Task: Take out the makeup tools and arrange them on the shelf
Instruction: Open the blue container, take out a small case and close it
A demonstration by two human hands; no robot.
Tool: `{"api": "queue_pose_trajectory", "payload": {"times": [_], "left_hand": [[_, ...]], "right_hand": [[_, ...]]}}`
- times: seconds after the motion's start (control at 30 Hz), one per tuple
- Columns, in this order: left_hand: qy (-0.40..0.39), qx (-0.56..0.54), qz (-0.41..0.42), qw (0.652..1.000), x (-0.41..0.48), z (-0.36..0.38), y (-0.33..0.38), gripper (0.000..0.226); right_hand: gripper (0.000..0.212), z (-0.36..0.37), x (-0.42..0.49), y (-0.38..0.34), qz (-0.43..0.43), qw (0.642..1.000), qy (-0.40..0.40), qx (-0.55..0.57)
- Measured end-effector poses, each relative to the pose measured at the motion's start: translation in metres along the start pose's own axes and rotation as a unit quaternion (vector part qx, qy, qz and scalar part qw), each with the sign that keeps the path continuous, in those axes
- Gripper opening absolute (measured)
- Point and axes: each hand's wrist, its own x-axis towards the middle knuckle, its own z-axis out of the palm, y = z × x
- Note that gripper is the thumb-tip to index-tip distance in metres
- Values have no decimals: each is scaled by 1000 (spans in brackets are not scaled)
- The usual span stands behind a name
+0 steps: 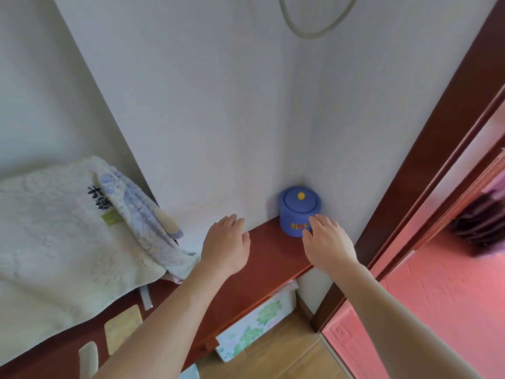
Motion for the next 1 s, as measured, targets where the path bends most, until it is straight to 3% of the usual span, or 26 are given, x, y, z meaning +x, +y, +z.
{"api": "queue_pose_trajectory", "payload": {"times": [0.2,0.43,0.77,1.0], "left_hand": [[-22,2,19,1000,46,21,-6,38],[-46,-17,53,997,99,45,-2,36],[-71,-14,61,996,169,79,28,35],[-123,-7,59,991,217,96,60,43]], "right_hand": [[30,12,30,13,44,999,-12,3],[23,23,58,31,100,995,-10,-2],[44,49,110,78,101,992,-53,48],[59,76,149,112,56,989,-89,103]]}}
